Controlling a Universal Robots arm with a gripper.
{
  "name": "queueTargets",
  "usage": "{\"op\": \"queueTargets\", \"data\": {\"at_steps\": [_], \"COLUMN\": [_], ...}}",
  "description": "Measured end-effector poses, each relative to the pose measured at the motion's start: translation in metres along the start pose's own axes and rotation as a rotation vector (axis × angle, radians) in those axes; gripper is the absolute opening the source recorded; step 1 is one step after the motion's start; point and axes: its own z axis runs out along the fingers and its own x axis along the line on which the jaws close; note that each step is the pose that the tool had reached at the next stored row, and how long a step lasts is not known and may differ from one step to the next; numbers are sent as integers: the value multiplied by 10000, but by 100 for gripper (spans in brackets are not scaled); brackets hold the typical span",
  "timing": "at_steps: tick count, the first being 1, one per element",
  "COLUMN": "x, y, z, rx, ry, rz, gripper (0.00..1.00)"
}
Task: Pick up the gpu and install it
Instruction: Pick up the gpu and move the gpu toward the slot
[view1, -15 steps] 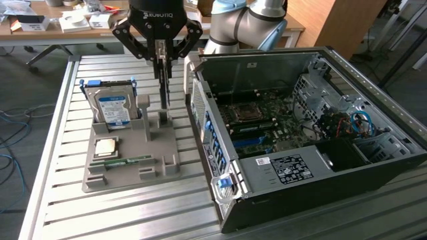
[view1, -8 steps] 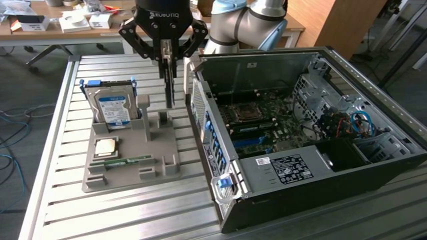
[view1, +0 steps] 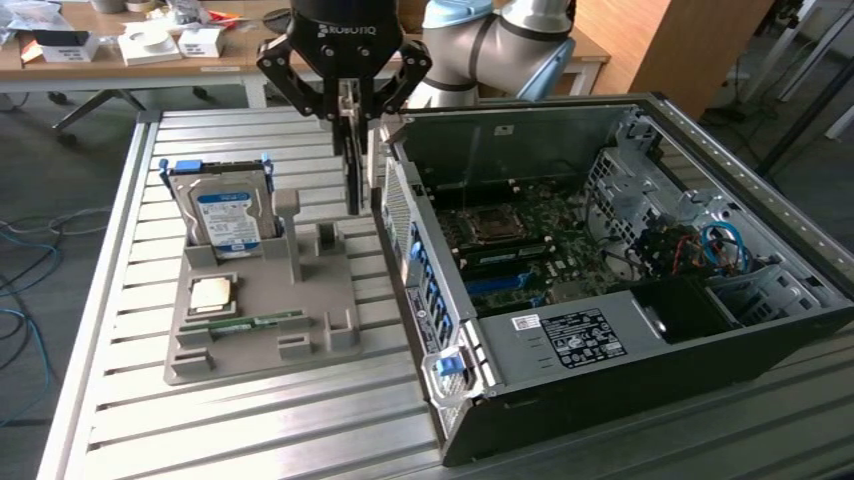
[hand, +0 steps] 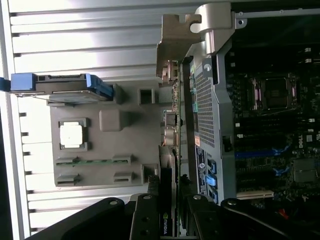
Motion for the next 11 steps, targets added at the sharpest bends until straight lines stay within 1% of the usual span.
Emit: {"op": "queueTargets", "data": {"at_steps": [11], "x": [-202], "y": [19], "z": [4], "rx": [0], "ry": [1], "rz": [1], "gripper": [27]}}
